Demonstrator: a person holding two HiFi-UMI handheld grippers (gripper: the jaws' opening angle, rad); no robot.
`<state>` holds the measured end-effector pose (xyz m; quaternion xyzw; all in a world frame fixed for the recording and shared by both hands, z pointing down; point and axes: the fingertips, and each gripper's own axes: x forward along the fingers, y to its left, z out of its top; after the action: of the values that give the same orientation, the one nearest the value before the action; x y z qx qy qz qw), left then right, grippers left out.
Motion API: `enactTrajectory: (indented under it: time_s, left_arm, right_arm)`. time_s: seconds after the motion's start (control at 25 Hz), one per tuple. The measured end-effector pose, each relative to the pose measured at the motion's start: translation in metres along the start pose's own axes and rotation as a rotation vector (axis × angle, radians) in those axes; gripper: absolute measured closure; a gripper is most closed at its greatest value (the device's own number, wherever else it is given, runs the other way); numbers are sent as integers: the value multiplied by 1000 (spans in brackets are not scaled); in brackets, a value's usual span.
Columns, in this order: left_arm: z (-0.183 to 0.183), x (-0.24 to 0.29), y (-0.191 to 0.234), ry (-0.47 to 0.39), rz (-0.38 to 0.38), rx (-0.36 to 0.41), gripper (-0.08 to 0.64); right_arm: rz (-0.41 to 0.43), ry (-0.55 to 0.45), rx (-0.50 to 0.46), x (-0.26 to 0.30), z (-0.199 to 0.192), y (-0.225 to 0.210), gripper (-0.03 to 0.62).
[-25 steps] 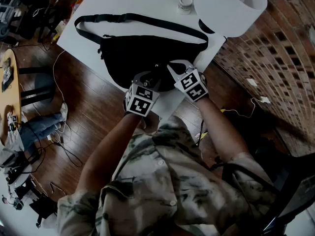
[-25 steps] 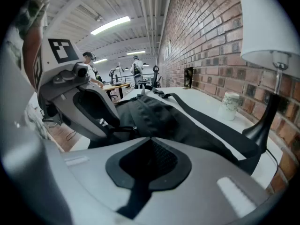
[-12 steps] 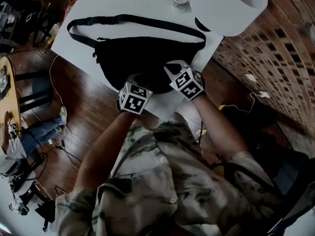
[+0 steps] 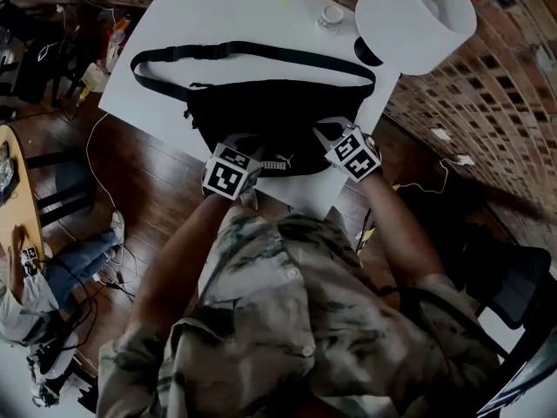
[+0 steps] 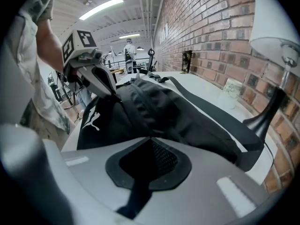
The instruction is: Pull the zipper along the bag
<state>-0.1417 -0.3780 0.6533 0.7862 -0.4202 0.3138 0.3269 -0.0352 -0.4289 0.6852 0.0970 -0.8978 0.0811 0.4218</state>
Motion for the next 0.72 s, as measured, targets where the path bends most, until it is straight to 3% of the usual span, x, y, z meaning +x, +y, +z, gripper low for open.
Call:
enactTrajectory:
  time_s: [0.36, 0.56, 0.72]
  left_arm:
    - [-25, -32, 58, -22, -105, 19, 539]
    - [-28, -37, 60, -44, -187, 56, 538]
    - [-42, -41, 82, -38, -207, 2, 539]
  right_arm:
    - [-119, 69, 92, -2, -3, -9, 586]
    - [-195, 93, 118, 2, -13, -16, 586]
    - [-216, 126, 142, 3, -15, -18, 586]
